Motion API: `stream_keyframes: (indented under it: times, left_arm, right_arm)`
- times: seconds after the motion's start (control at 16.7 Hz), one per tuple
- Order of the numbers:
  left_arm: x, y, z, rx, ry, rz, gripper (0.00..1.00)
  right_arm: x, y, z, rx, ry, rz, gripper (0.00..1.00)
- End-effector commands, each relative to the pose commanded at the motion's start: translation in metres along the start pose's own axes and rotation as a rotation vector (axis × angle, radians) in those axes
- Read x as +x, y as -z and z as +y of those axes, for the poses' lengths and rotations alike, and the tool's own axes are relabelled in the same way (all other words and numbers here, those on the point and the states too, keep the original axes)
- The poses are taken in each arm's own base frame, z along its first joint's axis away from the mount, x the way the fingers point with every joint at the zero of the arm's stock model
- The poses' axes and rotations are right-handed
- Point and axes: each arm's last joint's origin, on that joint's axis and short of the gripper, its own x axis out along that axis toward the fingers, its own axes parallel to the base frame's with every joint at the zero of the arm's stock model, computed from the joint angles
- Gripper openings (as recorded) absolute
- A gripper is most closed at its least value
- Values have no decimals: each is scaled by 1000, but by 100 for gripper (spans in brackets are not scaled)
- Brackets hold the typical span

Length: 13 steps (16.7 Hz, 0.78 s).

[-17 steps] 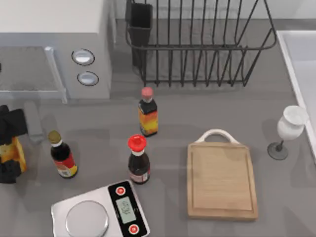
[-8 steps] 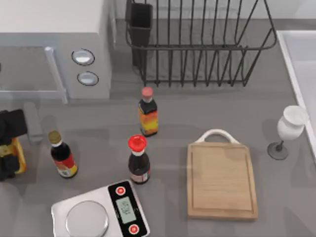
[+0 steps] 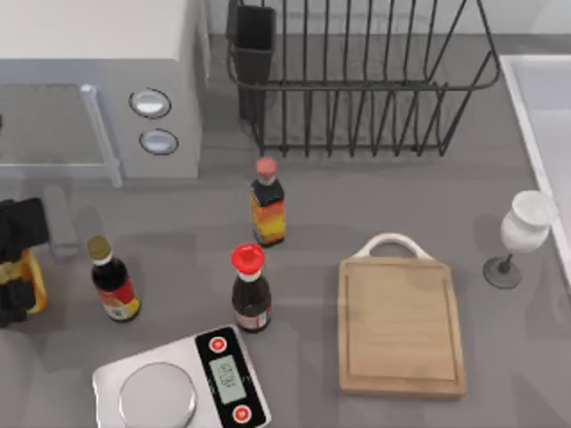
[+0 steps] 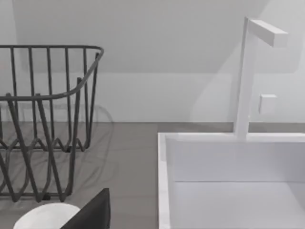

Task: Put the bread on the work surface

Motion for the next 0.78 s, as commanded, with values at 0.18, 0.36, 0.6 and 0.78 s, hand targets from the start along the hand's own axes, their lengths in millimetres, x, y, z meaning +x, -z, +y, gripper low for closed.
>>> stream_keyframes:
  times: [0.18, 0.36, 0.6, 0.78]
  left_arm:
    - [0, 0, 0, 0, 0, 0, 0]
    - [0, 0, 0, 0, 0, 0, 0]
    - [-5, 0, 1, 1, -2, -1, 0]
    - [-29, -1, 3, 2, 0, 0, 0]
  right_arm:
    - [0, 0, 0, 0, 0, 0, 100]
    - [0, 0, 0, 0, 0, 0, 100]
    - [0, 0, 0, 0, 0, 0, 100]
    - [0, 0, 0, 0, 0, 0, 100]
